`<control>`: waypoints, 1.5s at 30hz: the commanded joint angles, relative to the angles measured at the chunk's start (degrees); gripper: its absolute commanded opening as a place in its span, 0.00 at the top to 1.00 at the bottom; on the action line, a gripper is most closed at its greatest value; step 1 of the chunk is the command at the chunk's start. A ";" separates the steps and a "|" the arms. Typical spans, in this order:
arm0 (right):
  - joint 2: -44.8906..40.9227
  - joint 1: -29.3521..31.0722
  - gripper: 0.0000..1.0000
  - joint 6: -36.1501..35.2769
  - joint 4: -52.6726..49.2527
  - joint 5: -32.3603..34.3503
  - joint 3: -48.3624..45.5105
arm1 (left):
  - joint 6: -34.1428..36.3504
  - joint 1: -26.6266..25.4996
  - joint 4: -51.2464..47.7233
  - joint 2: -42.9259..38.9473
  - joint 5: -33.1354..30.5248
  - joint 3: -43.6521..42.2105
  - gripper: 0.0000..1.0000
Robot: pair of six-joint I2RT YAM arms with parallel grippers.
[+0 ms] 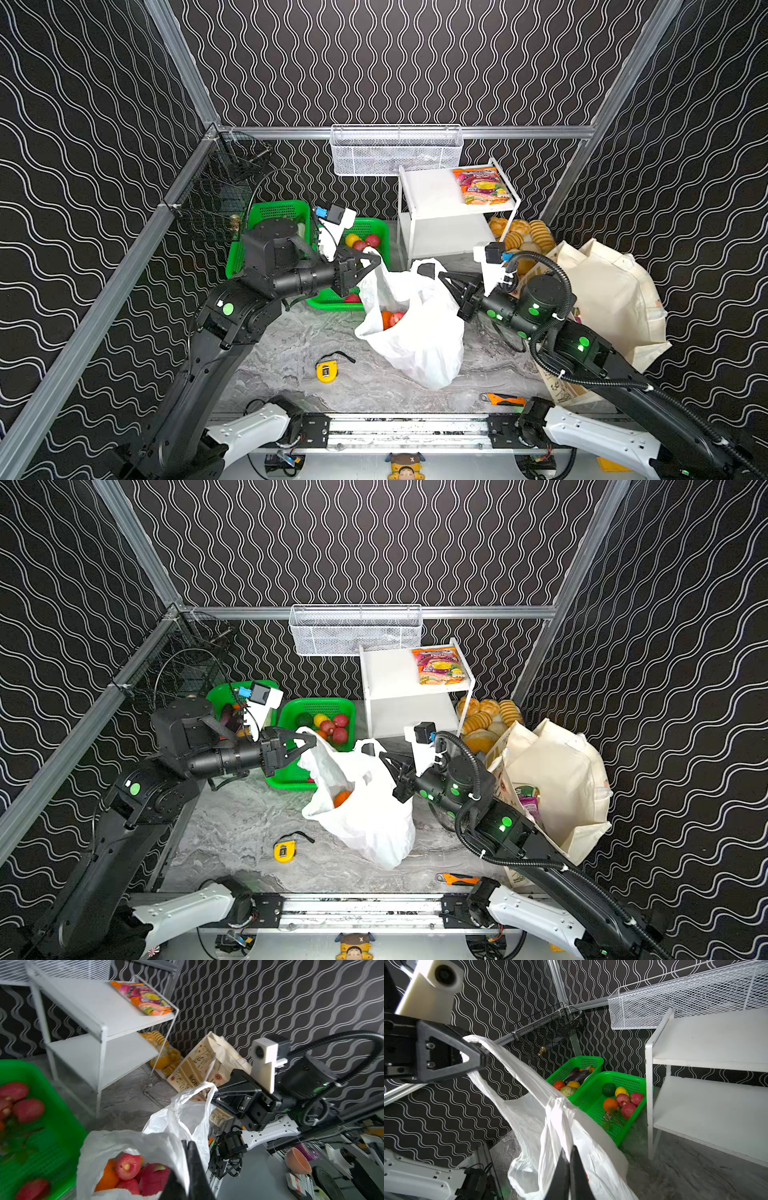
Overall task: Place the mixed food into the grocery bags and tie them
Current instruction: 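Lift the bag by both handles, pulling the left gripper away from the right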
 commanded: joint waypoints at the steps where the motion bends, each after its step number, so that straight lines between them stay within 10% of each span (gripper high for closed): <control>1: 4.63 -0.23 1.00 0.05 3.08 -1.67 2.37 | -0.19 0.05 -7.69 -0.73 -14.14 0.71 1.00; 9: 15.91 -1.25 1.00 -0.18 9.84 -4.30 6.10 | 8.60 1.30 -7.79 2.23 -30.91 -2.29 1.00; 17: 24.52 -9.01 1.00 3.35 18.20 -5.69 9.35 | 11.67 18.39 3.95 10.98 -15.29 0.00 1.00; 26: 28.90 -11.00 1.00 3.35 19.93 -5.66 12.23 | 9.90 26.48 11.80 22.23 -4.76 8.54 1.00; 38: 24.93 -11.65 1.00 0.05 18.44 -5.50 8.81 | 4.69 27.38 11.24 24.39 2.97 12.21 1.00; 45: 15.09 -16.50 1.00 -3.12 17.08 -22.52 2.16 | -4.72 23.92 8.10 9.81 9.05 1.84 1.00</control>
